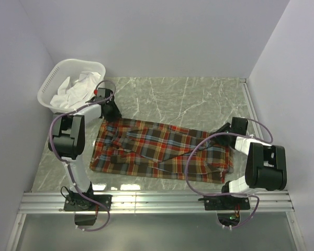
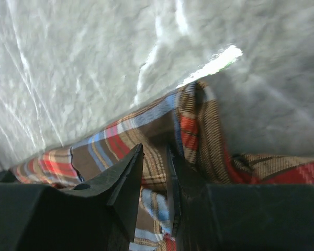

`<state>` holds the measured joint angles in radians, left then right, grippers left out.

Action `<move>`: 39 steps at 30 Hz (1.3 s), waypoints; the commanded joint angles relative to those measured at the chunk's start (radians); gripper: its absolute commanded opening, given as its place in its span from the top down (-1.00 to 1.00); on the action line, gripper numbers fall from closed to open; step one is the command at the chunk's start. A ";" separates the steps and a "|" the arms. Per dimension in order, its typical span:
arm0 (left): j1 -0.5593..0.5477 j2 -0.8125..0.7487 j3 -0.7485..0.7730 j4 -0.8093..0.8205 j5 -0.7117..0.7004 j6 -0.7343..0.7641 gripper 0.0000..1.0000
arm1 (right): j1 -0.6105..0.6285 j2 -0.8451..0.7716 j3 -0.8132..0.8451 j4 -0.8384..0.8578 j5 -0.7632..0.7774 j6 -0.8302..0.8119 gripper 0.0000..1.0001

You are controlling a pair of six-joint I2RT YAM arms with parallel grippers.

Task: Fold and stack the long sleeve shirts
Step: Fold the shirt

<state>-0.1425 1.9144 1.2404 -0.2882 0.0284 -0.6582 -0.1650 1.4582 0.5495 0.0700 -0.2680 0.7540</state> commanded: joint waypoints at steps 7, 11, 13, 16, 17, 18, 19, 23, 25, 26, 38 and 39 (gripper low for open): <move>0.014 -0.006 -0.021 -0.094 -0.166 -0.035 0.27 | -0.065 0.054 0.105 -0.157 0.154 -0.056 0.37; 0.009 -0.080 -0.016 -0.092 -0.159 -0.015 0.17 | -0.067 0.009 0.133 -0.200 0.213 -0.082 0.37; -0.014 -0.168 -0.013 -0.083 -0.163 -0.001 0.06 | -0.056 -0.037 0.162 -0.243 0.266 -0.111 0.35; -0.057 -0.279 0.011 -0.110 -0.185 0.035 -0.21 | -0.005 -0.146 0.211 -0.327 0.358 -0.148 0.31; -0.069 -0.305 0.020 -0.118 -0.197 0.060 -0.28 | 0.027 -0.198 0.230 -0.372 0.381 -0.156 0.29; -0.092 -0.351 0.021 -0.126 -0.211 0.074 -0.38 | 0.048 -0.226 0.234 -0.390 0.400 -0.168 0.27; -0.101 -0.373 0.018 -0.129 -0.212 0.089 -0.43 | 0.065 -0.249 0.237 -0.409 0.429 -0.171 0.20; -0.144 -0.448 -0.025 -0.152 -0.209 0.192 -0.69 | 0.157 -0.353 0.218 -0.501 0.435 -0.177 -0.11; -0.184 -0.460 -0.035 -0.170 -0.200 0.229 -0.86 | 0.226 -0.375 0.193 -0.561 0.435 -0.165 -0.22; -0.196 -0.459 -0.038 -0.181 -0.200 0.261 -0.87 | 0.243 -0.390 0.172 -0.578 0.420 -0.159 -0.25; -0.266 -0.177 0.080 -0.256 -0.188 0.298 -0.79 | 0.351 -0.352 0.000 -0.537 0.248 -0.044 -0.21; -0.266 -0.125 0.094 -0.262 -0.177 0.286 -0.77 | 0.351 -0.337 -0.003 -0.527 0.248 -0.041 -0.21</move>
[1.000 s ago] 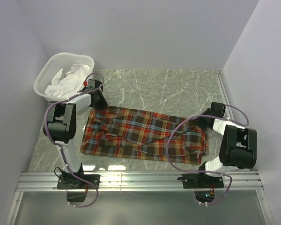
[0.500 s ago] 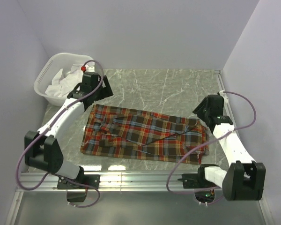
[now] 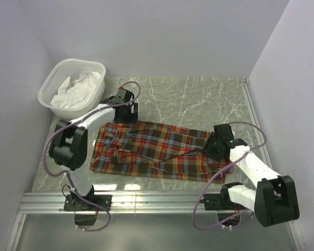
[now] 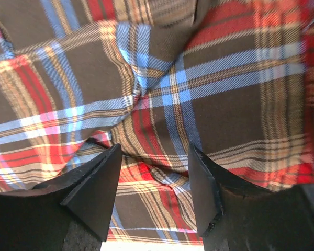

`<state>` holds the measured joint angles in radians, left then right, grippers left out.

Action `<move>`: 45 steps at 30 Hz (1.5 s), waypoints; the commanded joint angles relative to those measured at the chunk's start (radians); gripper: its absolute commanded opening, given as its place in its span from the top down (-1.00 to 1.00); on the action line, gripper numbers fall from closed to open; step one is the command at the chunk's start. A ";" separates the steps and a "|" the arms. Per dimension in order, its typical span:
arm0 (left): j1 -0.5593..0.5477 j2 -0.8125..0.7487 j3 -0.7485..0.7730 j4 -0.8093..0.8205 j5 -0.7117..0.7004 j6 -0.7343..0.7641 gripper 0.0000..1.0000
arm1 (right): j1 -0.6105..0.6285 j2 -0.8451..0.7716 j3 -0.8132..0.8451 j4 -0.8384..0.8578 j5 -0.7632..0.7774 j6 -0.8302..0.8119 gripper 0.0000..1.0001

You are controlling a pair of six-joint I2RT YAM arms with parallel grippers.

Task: Fold and stack the long sleeve shirts
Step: Fold the shirt

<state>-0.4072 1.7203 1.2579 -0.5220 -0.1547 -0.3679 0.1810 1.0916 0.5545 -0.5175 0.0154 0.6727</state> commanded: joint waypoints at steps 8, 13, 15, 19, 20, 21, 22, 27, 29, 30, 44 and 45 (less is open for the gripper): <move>0.028 0.246 0.135 -0.059 0.000 -0.141 -0.64 | -0.006 0.224 0.054 0.123 -0.037 0.042 -0.15; 0.070 0.249 0.068 -0.053 0.069 -0.222 -0.62 | -0.026 0.344 0.151 0.129 -0.032 0.022 -0.15; 0.102 0.220 -0.010 -0.014 0.147 -0.250 -0.61 | -0.037 0.428 0.232 0.122 -0.017 0.005 -0.15; 0.133 0.122 -0.176 0.075 0.292 -0.344 -0.60 | -0.043 0.636 0.464 0.062 0.004 -0.065 -0.15; 0.133 0.095 -0.242 0.094 0.337 -0.357 -0.61 | -0.041 0.680 0.590 0.028 0.012 -0.097 -0.16; 0.130 0.034 -0.277 0.117 0.375 -0.370 -0.62 | -0.043 0.726 0.660 0.011 0.018 -0.113 -0.16; 0.128 0.003 -0.348 0.150 0.407 -0.396 -0.63 | -0.041 0.820 0.730 -0.004 0.029 -0.126 -0.16; 0.075 -0.189 -0.498 0.166 0.507 -0.448 -0.72 | -0.020 1.076 1.212 -0.098 -0.011 -0.242 -0.16; 0.047 -0.279 -0.546 0.159 0.503 -0.462 -0.76 | -0.006 1.136 1.336 -0.108 -0.058 -0.293 -0.18; 0.022 -0.310 -0.554 0.151 0.503 -0.465 -0.78 | 0.000 1.137 1.358 -0.107 -0.058 -0.304 -0.18; -0.027 -0.267 -0.174 0.036 0.184 -0.214 -0.68 | 0.023 0.499 0.728 0.049 -0.009 -0.219 -0.17; -0.028 -0.230 -0.146 0.037 0.172 -0.201 -0.65 | 0.029 0.452 0.687 0.057 -0.011 -0.196 -0.15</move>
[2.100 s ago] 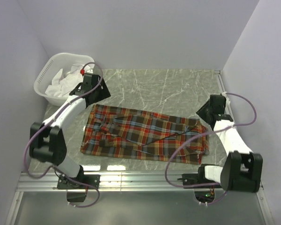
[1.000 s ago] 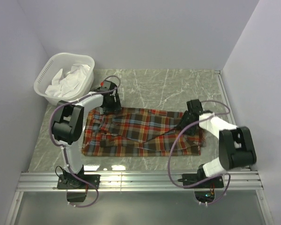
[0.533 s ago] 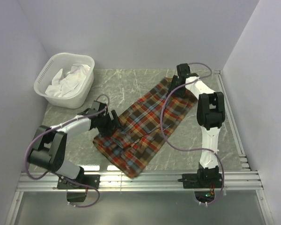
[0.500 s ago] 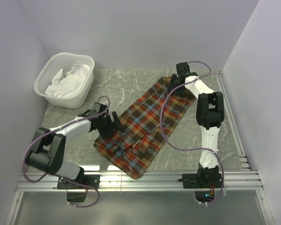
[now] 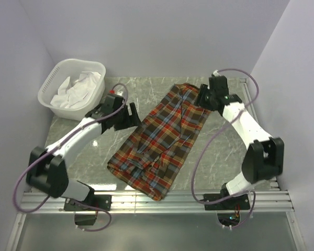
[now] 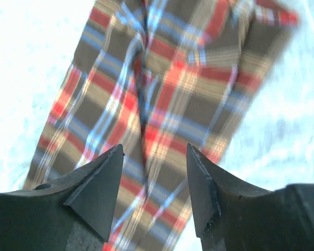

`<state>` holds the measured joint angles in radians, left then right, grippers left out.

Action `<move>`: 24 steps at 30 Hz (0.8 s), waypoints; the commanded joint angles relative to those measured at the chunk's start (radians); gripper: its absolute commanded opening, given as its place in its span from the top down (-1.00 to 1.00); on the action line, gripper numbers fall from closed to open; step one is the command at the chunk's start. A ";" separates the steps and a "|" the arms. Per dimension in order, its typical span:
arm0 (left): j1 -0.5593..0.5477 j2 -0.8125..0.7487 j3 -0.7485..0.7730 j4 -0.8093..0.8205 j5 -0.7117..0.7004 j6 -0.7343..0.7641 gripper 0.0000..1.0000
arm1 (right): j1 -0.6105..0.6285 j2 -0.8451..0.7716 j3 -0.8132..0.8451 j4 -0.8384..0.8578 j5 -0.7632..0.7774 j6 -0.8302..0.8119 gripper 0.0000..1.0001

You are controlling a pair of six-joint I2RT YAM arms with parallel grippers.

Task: Fold and stack the long sleeve shirts
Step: Fold the shirt

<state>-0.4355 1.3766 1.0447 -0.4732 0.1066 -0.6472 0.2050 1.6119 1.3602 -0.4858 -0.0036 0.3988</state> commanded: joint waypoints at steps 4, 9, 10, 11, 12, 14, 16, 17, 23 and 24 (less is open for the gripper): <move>0.000 0.278 0.184 0.002 -0.099 0.084 -0.47 | 0.034 -0.116 -0.306 0.110 -0.053 0.176 -0.01; 0.000 0.447 0.248 -0.001 -0.079 0.075 -0.34 | 0.043 -0.049 -0.365 0.188 -0.055 0.230 0.06; 0.001 0.461 0.248 -0.001 -0.079 0.070 -0.33 | 0.048 -0.037 -0.366 0.196 -0.049 0.241 0.05; 0.001 0.478 0.244 0.007 -0.076 0.063 -0.28 | 0.047 -0.023 -0.365 0.213 -0.042 0.244 0.06; 0.001 0.484 0.238 0.010 -0.071 0.052 -0.26 | 0.045 0.011 -0.365 0.219 -0.041 0.245 0.06; 0.000 0.501 0.219 0.015 -0.065 0.041 -0.18 | 0.045 0.055 -0.339 0.222 -0.030 0.247 0.06; 0.000 0.506 0.187 0.028 -0.055 0.017 -0.13 | 0.045 0.124 -0.302 0.220 -0.026 0.241 0.06; 0.000 0.507 0.172 0.036 -0.050 0.008 -0.10 | 0.045 0.146 -0.290 0.223 -0.029 0.238 0.06; 0.003 0.460 0.006 0.136 0.039 -0.129 -0.11 | 0.045 0.318 -0.119 0.188 -0.033 0.170 0.06; 0.003 0.447 -0.047 0.154 0.053 -0.173 -0.12 | 0.045 0.368 -0.054 0.179 -0.035 0.146 0.06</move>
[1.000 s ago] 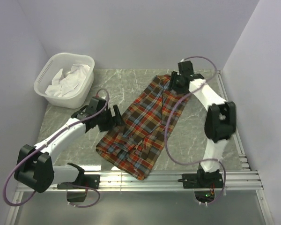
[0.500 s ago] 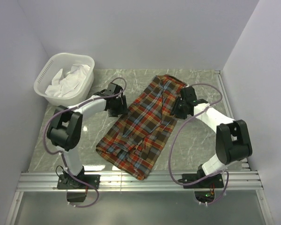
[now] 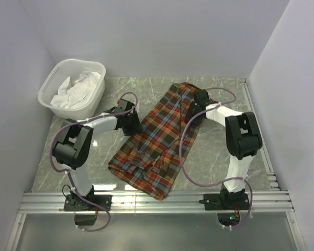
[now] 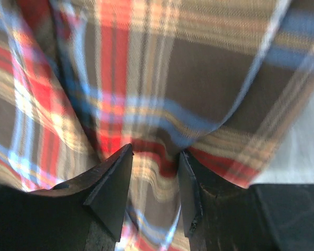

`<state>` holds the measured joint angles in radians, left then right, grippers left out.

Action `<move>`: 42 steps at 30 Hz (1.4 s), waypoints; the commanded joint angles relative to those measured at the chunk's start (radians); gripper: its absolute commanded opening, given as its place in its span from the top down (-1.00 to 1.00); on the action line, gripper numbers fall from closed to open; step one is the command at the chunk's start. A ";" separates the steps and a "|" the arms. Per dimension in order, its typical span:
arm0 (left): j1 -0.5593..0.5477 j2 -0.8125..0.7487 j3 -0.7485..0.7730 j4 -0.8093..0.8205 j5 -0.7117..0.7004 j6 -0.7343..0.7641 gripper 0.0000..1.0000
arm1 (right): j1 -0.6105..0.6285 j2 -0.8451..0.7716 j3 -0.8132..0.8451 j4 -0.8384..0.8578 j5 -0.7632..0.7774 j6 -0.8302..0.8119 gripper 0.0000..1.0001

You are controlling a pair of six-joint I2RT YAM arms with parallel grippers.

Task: Fold and stack the long sleeve shirts
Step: Fold the shirt

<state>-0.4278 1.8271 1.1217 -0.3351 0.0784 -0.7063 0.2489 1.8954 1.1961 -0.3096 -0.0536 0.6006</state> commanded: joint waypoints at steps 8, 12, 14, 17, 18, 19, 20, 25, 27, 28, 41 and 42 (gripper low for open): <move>-0.043 -0.166 -0.358 0.243 0.225 -0.410 -0.22 | 0.000 0.350 0.575 -0.201 0.046 -0.166 0.04; -0.086 -0.210 -0.329 0.200 0.202 -0.420 -0.38 | 0.001 0.432 0.794 -0.281 0.052 -0.205 0.02; -0.086 -0.239 -0.297 0.141 0.120 -0.372 -0.44 | 0.001 0.392 0.816 -0.319 0.052 -0.219 0.00; -0.086 -0.304 -0.255 0.030 0.000 -0.322 -0.51 | 0.003 0.279 0.688 -0.260 0.052 -0.232 -0.04; -0.085 -0.321 -0.249 0.010 -0.015 -0.312 -0.53 | 0.001 0.192 0.601 -0.247 0.052 -0.231 -0.05; -0.086 -0.351 -0.247 0.002 -0.032 -0.303 -0.56 | 0.001 0.147 0.558 -0.232 0.052 -0.225 -0.06; -0.089 -0.365 -0.250 -0.004 -0.040 -0.288 -0.56 | 0.001 0.055 0.509 -0.218 0.049 -0.220 -0.07; -0.098 -0.440 -0.318 -0.012 -0.016 -0.242 -0.49 | 0.003 -0.243 0.113 -0.067 -0.083 -0.148 -0.13; -0.104 -0.442 -0.353 -0.004 0.036 -0.223 -0.45 | 0.003 -0.363 -0.041 -0.030 -0.124 -0.113 -0.14; -0.114 -0.437 -0.362 -0.001 0.046 -0.222 -0.40 | 0.004 -0.396 -0.088 -0.001 -0.162 -0.099 -0.14; -0.157 -0.512 -0.445 -0.056 0.061 -0.159 -0.39 | 0.274 -0.687 -0.481 0.101 -0.342 0.098 -0.08; -0.157 -0.526 -0.441 -0.068 0.049 -0.159 -0.41 | 0.329 -0.693 -0.496 0.128 -0.339 0.126 -0.08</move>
<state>-0.5777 1.3579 0.6781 -0.3763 0.1390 -0.9020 0.4957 1.2564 0.7418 -0.2813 -0.3527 0.6090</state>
